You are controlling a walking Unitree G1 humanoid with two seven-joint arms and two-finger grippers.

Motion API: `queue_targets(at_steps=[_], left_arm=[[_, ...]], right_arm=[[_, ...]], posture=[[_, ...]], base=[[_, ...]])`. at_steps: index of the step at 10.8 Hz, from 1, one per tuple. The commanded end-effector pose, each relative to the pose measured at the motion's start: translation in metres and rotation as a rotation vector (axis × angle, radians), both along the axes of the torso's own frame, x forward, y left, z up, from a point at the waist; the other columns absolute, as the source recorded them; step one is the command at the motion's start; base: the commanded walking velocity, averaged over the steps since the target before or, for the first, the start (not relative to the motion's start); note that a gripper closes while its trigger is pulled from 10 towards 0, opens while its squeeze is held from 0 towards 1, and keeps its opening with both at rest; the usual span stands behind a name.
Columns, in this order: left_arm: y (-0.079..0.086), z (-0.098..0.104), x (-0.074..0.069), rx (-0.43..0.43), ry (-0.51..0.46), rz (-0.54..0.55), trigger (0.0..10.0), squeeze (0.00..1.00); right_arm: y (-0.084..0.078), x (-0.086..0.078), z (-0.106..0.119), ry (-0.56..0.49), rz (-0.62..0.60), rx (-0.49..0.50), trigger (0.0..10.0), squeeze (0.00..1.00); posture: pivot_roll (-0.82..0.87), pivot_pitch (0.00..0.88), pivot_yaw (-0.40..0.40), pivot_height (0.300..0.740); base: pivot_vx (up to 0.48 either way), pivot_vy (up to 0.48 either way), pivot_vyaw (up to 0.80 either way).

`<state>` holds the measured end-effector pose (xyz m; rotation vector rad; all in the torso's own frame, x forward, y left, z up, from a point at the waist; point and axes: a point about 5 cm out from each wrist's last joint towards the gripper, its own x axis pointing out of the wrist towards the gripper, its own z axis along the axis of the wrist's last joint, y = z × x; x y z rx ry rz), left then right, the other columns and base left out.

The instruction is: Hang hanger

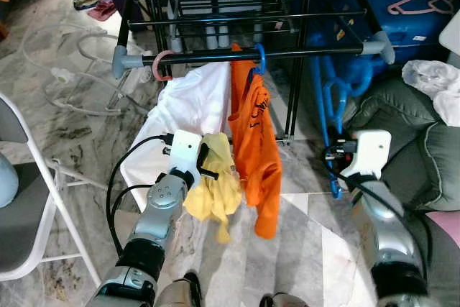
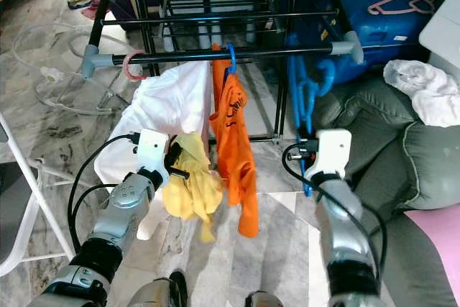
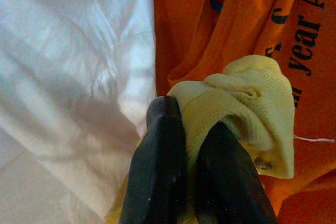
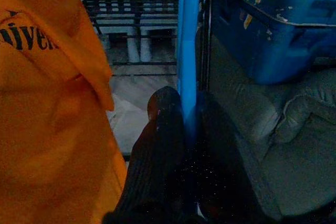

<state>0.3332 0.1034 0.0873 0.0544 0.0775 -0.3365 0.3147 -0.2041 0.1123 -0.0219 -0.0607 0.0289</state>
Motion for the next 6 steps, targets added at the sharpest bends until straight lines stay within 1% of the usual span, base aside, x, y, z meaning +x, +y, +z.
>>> queue_targets(at_steps=[1, 3, 6], left_arm=[[0.005, -0.001, -0.001, 0.005, -0.016, 0.02, 10.0, 0.0], [0.006, -0.003, 0.0, 0.01, -0.005, 0.022, 10.0, 0.0], [0.005, 0.0, 0.004, 0.024, -0.009, 0.037, 10.0, 0.0]], right_arm=[[-0.002, -0.003, 0.002, -0.012, -0.026, -0.006, 10.0, 0.0], [-0.001, -0.009, -0.001, 0.015, -0.026, 0.0, 10.0, 0.0], [0.012, -0.016, -0.006, 0.057, -0.004, 0.028, 10.0, 0.0]], posture=[[-0.17, 0.064, 0.022, 0.74], [-0.18, 0.066, 0.019, 0.74], [-0.18, 0.083, 0.022, 0.74]], base=[[0.0, 0.0, 0.0], [-0.263, 0.0, 0.0], [-0.341, 0.0, 0.0]])
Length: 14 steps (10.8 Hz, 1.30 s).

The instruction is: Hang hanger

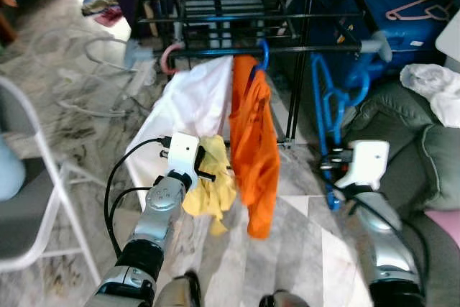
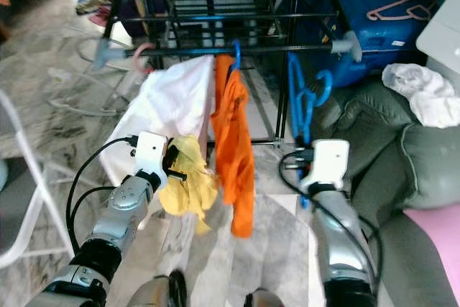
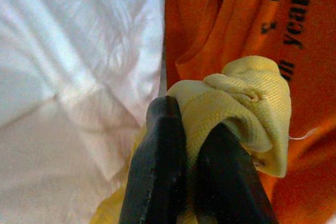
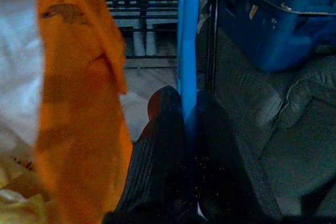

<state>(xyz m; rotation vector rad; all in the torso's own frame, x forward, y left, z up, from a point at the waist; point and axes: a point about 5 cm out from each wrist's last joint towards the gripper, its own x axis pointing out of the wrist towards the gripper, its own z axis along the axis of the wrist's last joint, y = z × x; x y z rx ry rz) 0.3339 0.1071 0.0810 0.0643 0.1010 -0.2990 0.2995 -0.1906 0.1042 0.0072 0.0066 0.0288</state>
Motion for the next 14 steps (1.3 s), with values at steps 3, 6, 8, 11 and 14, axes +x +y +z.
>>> queue_targets(at_steps=[3, 6, 8, 11, 14], left_arm=[[-0.006, 0.016, 0.007, 0.003, -0.066, -0.003, 10.0, 0.0], [-0.005, 0.017, 0.006, 0.001, -0.072, -0.003, 10.0, 0.0], [-0.005, 0.017, 0.006, 0.003, -0.074, -0.001, 10.0, 0.0], [-0.006, 0.016, 0.005, 0.002, -0.067, -0.001, 10.0, 0.0], [-0.008, 0.014, 0.003, 0.007, -0.067, -0.012, 10.0, 0.0]], right_arm=[[0.002, -0.004, -0.001, 0.028, 0.003, 0.012, 10.0, 0.0], [-0.005, -0.003, -0.004, 0.059, -0.047, 0.026, 10.0, 0.0], [0.002, -0.003, -0.008, 0.085, -0.013, -0.015, 10.0, 0.0], [0.008, -0.003, -0.008, 0.092, 0.022, 0.027, 10.0, 0.0], [0.013, -0.004, -0.009, 0.093, 0.059, 0.023, 10.0, 0.0]], posture=[[-0.17, 0.103, 0.033, 0.74], [-0.17, 0.12, 0.042, 0.74], [-0.17, 0.124, 0.041, 0.74], [-0.16, 0.128, 0.038, 0.74], [-0.16, 0.127, 0.036, 0.74]], base=[[-0.363, 0.0, 0.0], [-0.354, 0.0, 0.0], [-0.343, 0.0, 0.0], [-0.334, 0.0, 0.0], [-0.331, 0.0, 0.0]])
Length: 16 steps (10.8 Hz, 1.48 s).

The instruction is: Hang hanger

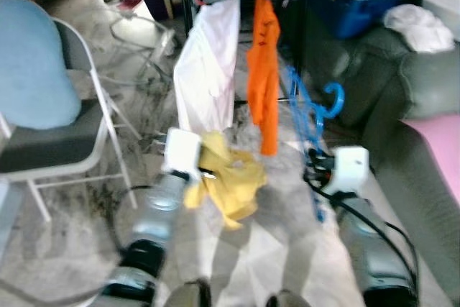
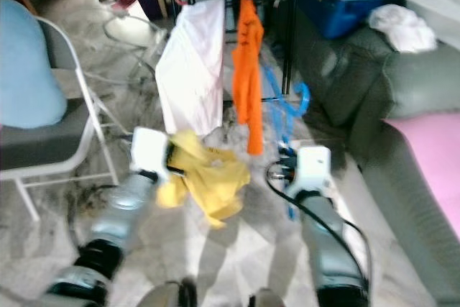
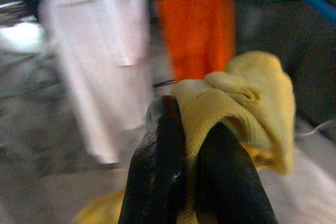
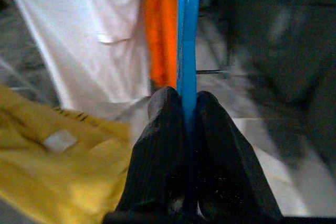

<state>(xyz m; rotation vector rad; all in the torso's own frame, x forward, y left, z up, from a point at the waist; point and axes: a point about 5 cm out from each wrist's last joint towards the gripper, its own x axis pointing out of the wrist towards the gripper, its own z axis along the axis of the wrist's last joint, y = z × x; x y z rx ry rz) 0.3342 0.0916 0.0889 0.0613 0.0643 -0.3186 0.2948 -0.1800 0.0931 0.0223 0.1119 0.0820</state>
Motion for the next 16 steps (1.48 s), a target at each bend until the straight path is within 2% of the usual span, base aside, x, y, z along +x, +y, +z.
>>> queue_targets(at_steps=[1, 4, 5, 6, 7, 8, 10, 11, 12, 13, 14, 15, 16], left_arm=[[0.007, 0.007, 0.002, 0.017, -0.033, 0.007, 10.0, 0.0], [0.009, 0.007, 0.002, 0.018, -0.045, 0.004, 10.0, 0.0], [0.01, 0.014, 0.002, 0.011, -0.099, -0.062, 10.0, 0.0], [0.013, 0.022, 0.005, 0.039, -0.164, -0.081, 10.0, 0.0], [0.017, 0.046, 0.011, 0.149, -0.31, -0.158, 10.0, 0.0], [0.019, 0.054, 0.014, 0.18, -0.346, -0.204, 10.0, 0.0], [0.028, 0.073, 0.023, 0.518, -0.464, -0.405, 10.0, 0.0], [0.035, 0.075, 0.025, 0.689, -0.484, -0.487, 10.0, 0.0], [0.046, 0.075, 0.029, 0.987, -0.52, -0.571, 10.0, 0.0], [0.054, 0.081, 0.036, 1.158, -0.564, -0.535, 10.0, 0.0], [0.066, 0.089, 0.047, 1.257, -0.542, -0.419, 10.0, 0.0], [0.073, 0.095, 0.054, 1.318, -0.546, -0.323, 10.0, 0.0], [0.079, 0.098, 0.058, 1.33, -0.545, -0.254, 10.0, 0.0]], right_arm=[[0.003, -0.001, 0.001, -0.005, 0.005, 0.011, 10.0, 0.0], [0.003, -0.003, -0.004, 0.02, 0.012, -0.011, 10.0, 0.0], [0.003, -0.004, -0.005, 0.028, 0.019, -0.027, 10.0, 0.0], [0.002, -0.004, -0.005, 0.028, 0.025, -0.036, 10.0, 0.0], [0.004, -0.003, -0.004, 0.013, 0.066, -0.065, 10.0, 0.0], [0.005, -0.003, -0.003, 0.006, 0.078, -0.063, 10.0, 0.0], [0.006, -0.004, 0.005, -0.043, 0.138, -0.085, 10.0, 0.0], [0.007, -0.007, 0.009, -0.054, 0.179, -0.05, 10.0, 0.0], [0.005, -0.011, 0.012, -0.055, 0.232, -0.041, 10.0, 0.0], [0.005, -0.013, 0.015, -0.06, 0.289, -0.048, 10.0, 0.0], [0.001, -0.017, 0.021, -0.067, 0.352, -0.069, 10.0, 0.0], [-0.006, -0.019, 0.026, -0.071, 0.376, -0.087, 10.0, 0.0], [-0.008, -0.022, 0.032, -0.071, 0.425, -0.075, 10.0, 0.0]], posture=[[-0.16, 0.127, 0.034, 0.74], [-0.16, 0.126, 0.025, 0.74], [-0.15, 0.127, 0.022, 0.74], [-0.15, 0.127, 0.022, 0.74], [-0.15, 0.132, 0.027, 0.74], [-0.14, 0.136, 0.033, 0.74], [-0.14, 0.145, 0.05, 0.74], [-0.15, 0.156, 0.058, 0.74], [-0.15, 0.161, 0.062, 0.74], [-0.15, 0.161, 0.062, 0.74], [-0.15, 0.168, 0.068, 0.74], [-0.15, 0.168, 0.068, 0.74], [-0.16, 0.17, 0.066, 0.74]], base=[[-0.33, 0.0, 0.0], [-0.219, 0.0, 0.0], [0.0, 0.0, 0.0], [0.0, 0.0, 0.0], [0.0, 0.0, 0.0], [0.0, 0.0, 0.0], [0.0, 0.0, 0.0], [0.0, 0.0, 0.0], [0.0, 0.0, 0.0], [0.0, 0.0, 0.0], [0.0, 0.0, 0.0], [0.0, 0.0, 0.0], [0.0, 0.0, 0.0]])
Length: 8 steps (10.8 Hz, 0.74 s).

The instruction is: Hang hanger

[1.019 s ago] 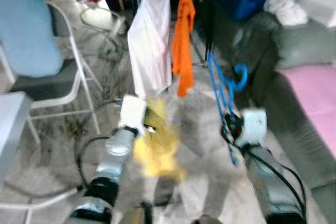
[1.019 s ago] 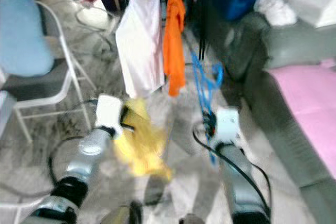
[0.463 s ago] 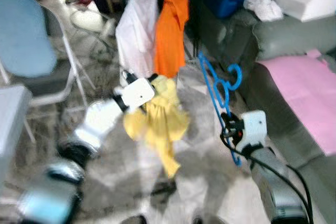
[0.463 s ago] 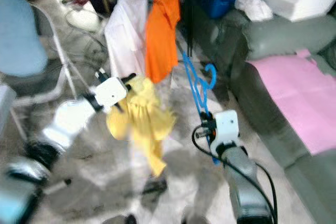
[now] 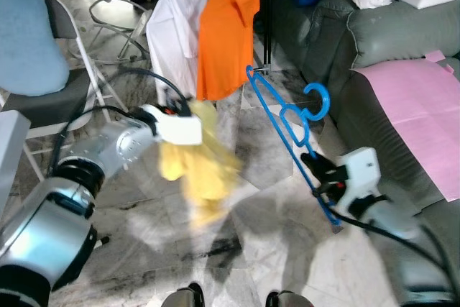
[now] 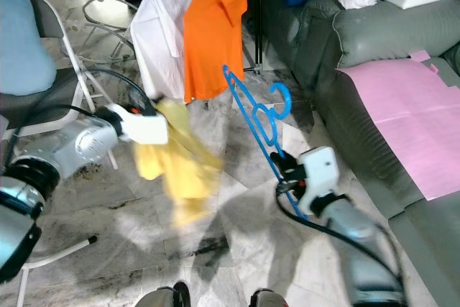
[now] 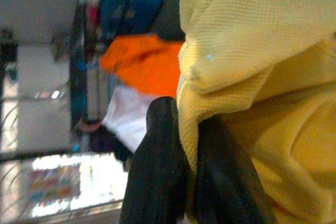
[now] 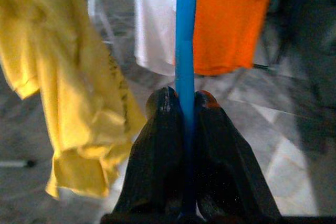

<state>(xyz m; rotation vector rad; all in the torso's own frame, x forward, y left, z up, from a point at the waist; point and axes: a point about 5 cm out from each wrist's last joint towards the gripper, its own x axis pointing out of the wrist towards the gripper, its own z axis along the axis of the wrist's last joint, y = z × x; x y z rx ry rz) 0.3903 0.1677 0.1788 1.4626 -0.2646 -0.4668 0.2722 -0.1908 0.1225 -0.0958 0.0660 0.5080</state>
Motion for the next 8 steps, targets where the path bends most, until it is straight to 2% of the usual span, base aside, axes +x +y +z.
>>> queue_targets(at_steps=[1, 4, 5, 8], left_arm=[[0.007, 0.008, 0.004, -0.015, -0.045, 0.045, 10.0, 0.0], [0.004, 0.009, 0.003, -0.035, -0.127, 0.025, 10.0, 0.0], [-0.002, 0.013, 0.001, -0.077, -0.143, -0.032, 10.0, 0.0], [-0.011, 0.021, -0.007, -0.155, -0.19, -0.17, 10.0, 0.0]], right_arm=[[0.004, -0.005, 0.005, 0.004, 0.064, 0.021, 10.0, 0.0], [0.01, -0.026, 0.001, 0.111, 0.259, 0.014, 10.0, 0.0], [0.009, -0.032, -0.002, 0.159, 0.31, 0.017, 10.0, 0.0], [0.008, -0.029, -0.006, 0.186, 0.307, 0.005, 10.0, 0.0]], posture=[[-0.16, 0.169, 0.063, 0.74], [-0.16, 0.17, 0.048, 0.74], [-0.16, 0.17, 0.046, 0.74], [-0.15, 0.167, 0.05, 0.74]], base=[[0.0, 0.0, 0.0], [0.0, 0.0, 0.0], [0.0, 0.0, 0.0], [0.0, 0.0, 0.0]])
